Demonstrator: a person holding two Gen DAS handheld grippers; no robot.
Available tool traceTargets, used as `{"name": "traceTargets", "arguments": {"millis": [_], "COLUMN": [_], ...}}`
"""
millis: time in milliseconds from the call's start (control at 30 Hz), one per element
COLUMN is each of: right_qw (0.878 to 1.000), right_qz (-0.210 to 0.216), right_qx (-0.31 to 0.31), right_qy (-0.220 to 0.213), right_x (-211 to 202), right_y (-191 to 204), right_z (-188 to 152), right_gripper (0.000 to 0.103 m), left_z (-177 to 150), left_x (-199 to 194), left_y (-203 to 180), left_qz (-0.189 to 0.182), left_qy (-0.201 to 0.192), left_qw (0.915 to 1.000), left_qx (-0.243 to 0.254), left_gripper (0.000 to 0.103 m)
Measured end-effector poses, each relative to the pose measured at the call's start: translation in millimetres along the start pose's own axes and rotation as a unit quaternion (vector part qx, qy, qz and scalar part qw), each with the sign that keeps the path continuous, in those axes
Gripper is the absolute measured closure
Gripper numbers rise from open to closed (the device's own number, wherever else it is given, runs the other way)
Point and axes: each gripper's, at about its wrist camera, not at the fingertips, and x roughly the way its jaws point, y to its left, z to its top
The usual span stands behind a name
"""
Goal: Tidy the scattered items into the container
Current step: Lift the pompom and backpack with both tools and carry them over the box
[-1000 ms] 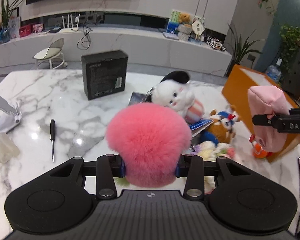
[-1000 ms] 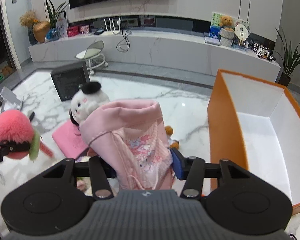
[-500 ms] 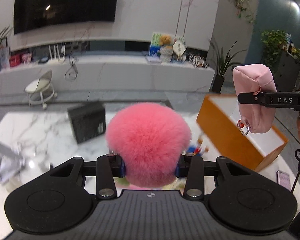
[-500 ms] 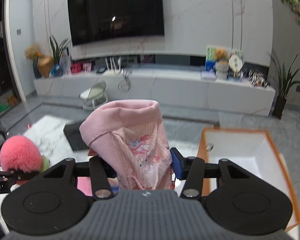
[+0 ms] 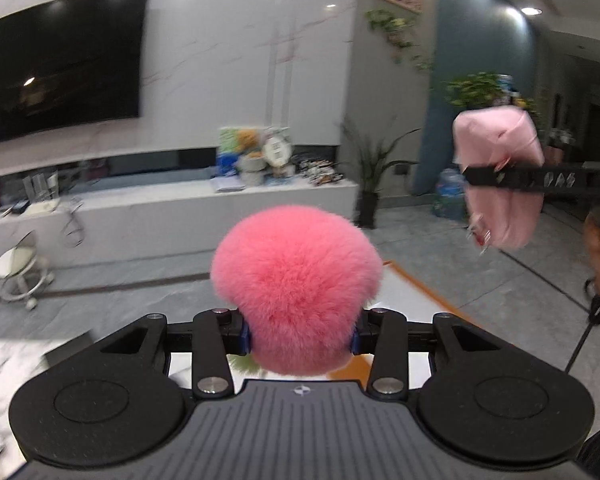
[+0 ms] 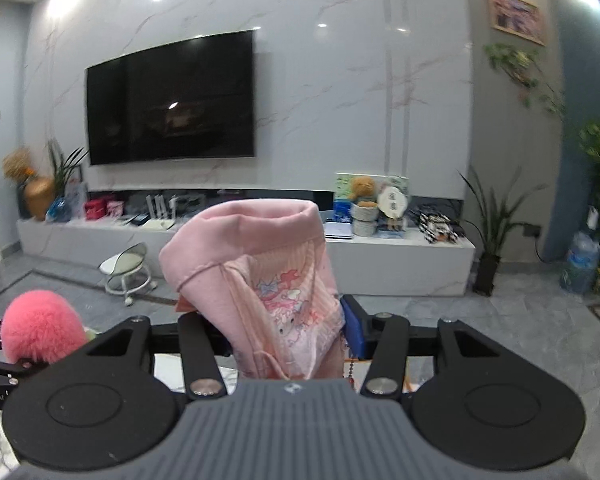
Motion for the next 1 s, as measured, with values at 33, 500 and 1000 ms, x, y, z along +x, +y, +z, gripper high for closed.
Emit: {"name": "traceTargets", "arguments": {"millis": [33, 500, 1000], "right_qw": [1.0, 0.987, 0.976], "right_qz": [-0.002, -0.025, -0.02], "right_qx": [0.006, 0.079, 0.063], "right_qy": [0.004, 0.137, 0.207], "right_x": [-0.2, 68.4, 104.3], "right_y": [-8.0, -107.5, -114.3], "right_z": [-3.8, -88.3, -129.1], "right_gripper": [0.05, 0.05, 0.047], "left_z": [3.7, -32.0, -71.3], "left_x": [7.1, 153.9, 208.3], "left_y": [-10.2, -91.3, -97.5], "left_qz": [-0.009, -0.075, -0.074], "left_qy": [-0.001, 0.074, 0.145], "left_qw": [0.9999, 0.9944, 0.9866], "left_qx": [0.006, 0.008, -0.001], "left_gripper": [0.055, 0.055, 0.055]}}
